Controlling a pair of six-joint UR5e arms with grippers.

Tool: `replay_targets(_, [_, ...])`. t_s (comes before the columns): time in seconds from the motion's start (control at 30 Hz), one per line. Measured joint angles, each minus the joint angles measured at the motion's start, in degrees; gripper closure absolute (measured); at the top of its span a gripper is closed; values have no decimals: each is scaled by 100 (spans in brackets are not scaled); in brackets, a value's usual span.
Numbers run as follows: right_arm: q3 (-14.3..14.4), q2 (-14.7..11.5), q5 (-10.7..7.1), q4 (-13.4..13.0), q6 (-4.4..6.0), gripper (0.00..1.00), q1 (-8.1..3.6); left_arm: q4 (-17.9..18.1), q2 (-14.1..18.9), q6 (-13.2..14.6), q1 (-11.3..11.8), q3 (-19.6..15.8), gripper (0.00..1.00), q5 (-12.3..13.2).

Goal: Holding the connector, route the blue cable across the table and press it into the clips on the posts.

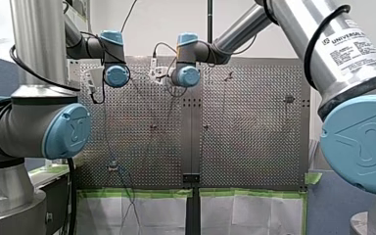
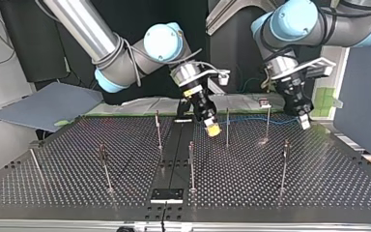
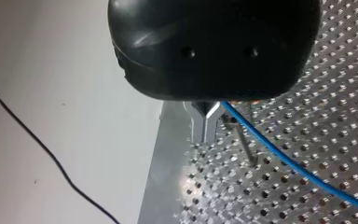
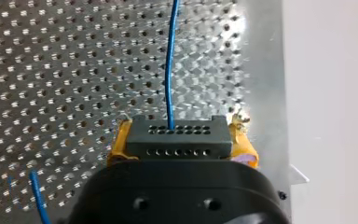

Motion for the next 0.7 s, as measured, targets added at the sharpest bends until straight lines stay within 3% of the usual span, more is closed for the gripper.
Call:
replay_targets(0.23, [-306,192,-3,157,7,100,10,42,-61,-6,115,144,100,184])
replay_targets(0.7, [-963,562,-3,443,8,100,4,301,-521,-20,340,288,100,419])
